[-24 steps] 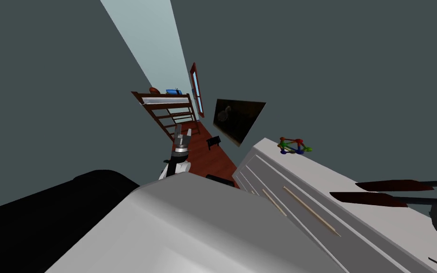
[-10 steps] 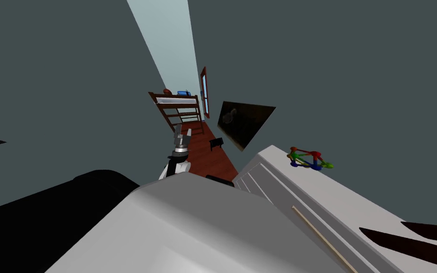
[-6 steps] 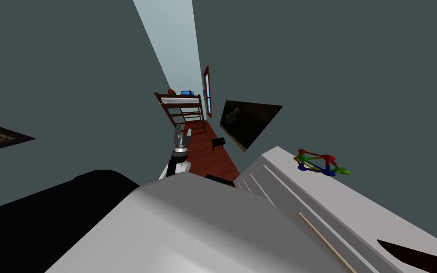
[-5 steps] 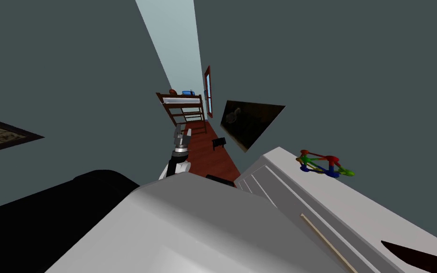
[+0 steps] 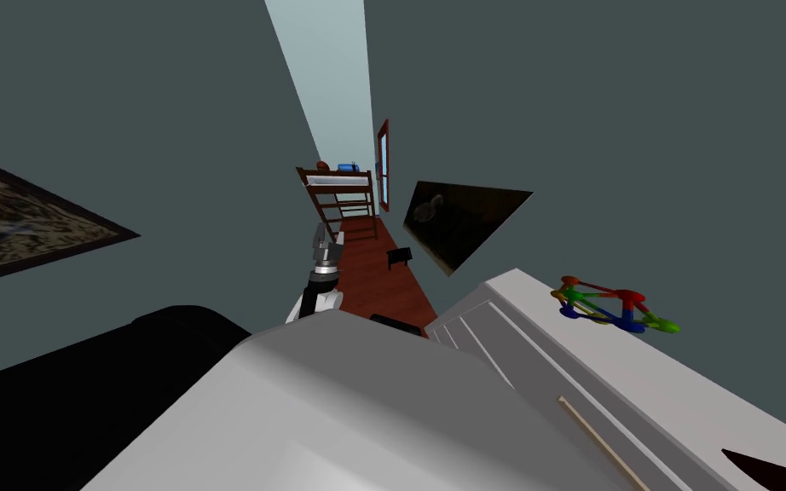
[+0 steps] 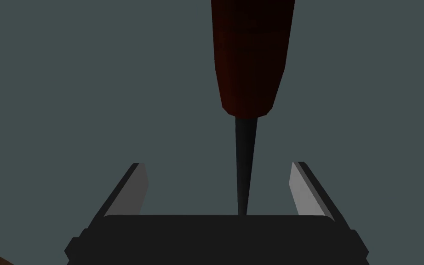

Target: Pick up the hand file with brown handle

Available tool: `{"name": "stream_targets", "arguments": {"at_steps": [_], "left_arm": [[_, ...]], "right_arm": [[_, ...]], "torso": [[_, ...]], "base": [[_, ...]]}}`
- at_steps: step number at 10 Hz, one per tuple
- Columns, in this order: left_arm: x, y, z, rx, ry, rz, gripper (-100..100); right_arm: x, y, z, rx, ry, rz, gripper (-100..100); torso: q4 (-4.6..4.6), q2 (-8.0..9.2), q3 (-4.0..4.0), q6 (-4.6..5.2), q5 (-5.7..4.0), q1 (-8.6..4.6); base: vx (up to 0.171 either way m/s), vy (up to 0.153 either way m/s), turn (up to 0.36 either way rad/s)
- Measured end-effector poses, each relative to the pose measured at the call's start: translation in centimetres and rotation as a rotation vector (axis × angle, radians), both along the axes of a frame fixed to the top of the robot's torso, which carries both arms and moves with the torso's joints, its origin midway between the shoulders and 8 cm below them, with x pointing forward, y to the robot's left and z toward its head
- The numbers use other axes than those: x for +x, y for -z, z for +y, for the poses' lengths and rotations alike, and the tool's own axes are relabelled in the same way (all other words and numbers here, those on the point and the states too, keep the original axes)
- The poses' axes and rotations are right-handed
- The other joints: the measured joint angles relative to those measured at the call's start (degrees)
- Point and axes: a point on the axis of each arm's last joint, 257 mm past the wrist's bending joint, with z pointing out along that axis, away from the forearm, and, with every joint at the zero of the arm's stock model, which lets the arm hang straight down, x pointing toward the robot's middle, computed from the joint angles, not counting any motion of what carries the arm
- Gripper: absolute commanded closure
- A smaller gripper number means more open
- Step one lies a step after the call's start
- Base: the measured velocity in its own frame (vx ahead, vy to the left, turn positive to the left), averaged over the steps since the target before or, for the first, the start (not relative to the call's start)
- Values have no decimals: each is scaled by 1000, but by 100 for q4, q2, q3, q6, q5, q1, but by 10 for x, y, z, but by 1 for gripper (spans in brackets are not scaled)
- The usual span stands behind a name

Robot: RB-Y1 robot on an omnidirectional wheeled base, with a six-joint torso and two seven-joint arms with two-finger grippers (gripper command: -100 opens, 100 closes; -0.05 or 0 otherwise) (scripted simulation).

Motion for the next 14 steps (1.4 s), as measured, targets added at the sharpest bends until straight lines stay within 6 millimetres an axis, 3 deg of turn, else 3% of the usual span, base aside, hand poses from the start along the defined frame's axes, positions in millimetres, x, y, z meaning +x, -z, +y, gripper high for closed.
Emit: {"name": "stream_targets", "arguments": {"at_steps": [2,3,7,9,14], "left_arm": [[0,0,0,0,0,0,0],[0,0,0,0,0,0,0],[0,0,0,0,0,0,0],[0,0,0,0,0,0,0],[0,0,0,0,0,0,0]], "right_arm": [[-17,-6,-17,-3,27,-8,-100],[-18,-7,-17,-3,28,-9,100],[-18,-7,-17,-3,28,-9,100],[-18,-7,-17,-3,28,-9,-100],[-5,53,-13,91,-10,55,-100]], "torso": [[1,3,2,2,1,1],[0,-3,-1,4,-2,-7],[-2,-11,-6,3,-4,-16],[-2,-11,-6,3,-4,-16],[-14,-50,-30,-8,-4,83]], "base": [[-26,33,75],[0,0,0],[0,0,0],[30,43,-11],[72,206,-45]]}}
